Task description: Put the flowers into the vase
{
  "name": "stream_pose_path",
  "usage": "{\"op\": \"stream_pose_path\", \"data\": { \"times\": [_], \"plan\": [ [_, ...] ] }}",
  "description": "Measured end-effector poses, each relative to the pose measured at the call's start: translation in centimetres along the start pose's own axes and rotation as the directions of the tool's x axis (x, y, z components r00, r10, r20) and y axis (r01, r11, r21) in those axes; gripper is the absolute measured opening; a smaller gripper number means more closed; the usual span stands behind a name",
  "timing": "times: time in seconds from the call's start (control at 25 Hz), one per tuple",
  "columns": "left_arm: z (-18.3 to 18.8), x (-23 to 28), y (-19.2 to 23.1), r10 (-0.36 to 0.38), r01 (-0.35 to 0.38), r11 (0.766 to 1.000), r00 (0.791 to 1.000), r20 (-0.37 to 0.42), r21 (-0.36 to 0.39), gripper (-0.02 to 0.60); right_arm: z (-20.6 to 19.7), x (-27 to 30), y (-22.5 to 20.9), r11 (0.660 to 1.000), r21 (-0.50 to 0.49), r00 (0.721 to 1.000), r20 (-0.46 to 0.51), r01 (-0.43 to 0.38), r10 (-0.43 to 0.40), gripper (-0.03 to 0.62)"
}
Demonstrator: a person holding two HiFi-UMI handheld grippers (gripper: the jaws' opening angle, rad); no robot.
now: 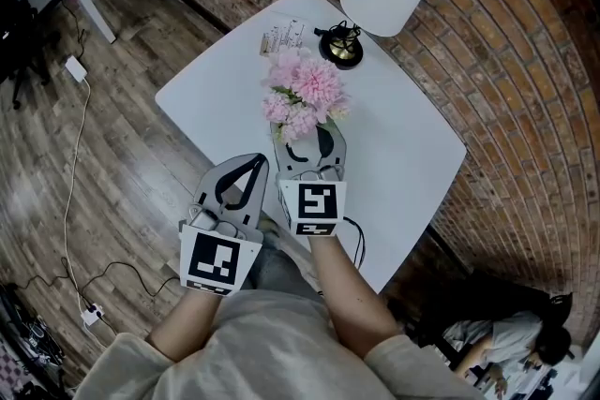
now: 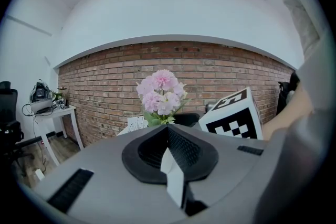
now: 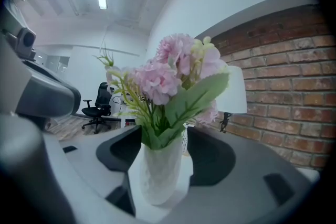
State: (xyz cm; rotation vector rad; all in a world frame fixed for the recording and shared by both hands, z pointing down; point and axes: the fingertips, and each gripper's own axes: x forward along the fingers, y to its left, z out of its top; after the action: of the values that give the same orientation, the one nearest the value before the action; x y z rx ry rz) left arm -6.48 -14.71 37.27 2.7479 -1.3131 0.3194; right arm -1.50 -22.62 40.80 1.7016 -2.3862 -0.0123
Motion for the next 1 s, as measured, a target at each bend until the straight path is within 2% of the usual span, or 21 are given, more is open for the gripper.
{"op": "stream_pose_path", "data": {
  "times": [0.28,0.4,0.48,0.68,1.0],
  "plan": [
    [0.3,0.1,-0.1,0.0,0.0,1.0,1.0,0.003,0.0,0.003,-0.6,0.2,0.3,0.999,0.011,0.999,-0.027,-0.047,0.047,0.31],
    [0.4,0.0,-0.2,-0.001,0.001,1.0,1.0,0.003,0.001,0.003,-0.7,0.0,0.7,0.997,0.026,0.997,-0.024,-0.068,0.069,0.316],
    [0.4,-0.2,-0.3,0.0,0.0,1.0,1.0,0.004,0.002,0.003,-0.8,-0.2,0.8,0.995,0.049,0.996,-0.022,-0.083,0.084,0.35],
    [0.5,-0.1,-0.5,0.0,0.0,1.0,1.0,0.005,0.002,0.003,-0.5,-0.4,1.2,0.99,0.077,0.993,0.001,-0.122,0.122,0.372],
    [0.6,-0.2,-0.4,0.007,-0.007,1.0,1.0,0.011,0.005,0.003,-1.2,-0.6,0.8,0.991,0.088,0.995,-0.021,-0.1,0.103,0.376]
  ]
}}
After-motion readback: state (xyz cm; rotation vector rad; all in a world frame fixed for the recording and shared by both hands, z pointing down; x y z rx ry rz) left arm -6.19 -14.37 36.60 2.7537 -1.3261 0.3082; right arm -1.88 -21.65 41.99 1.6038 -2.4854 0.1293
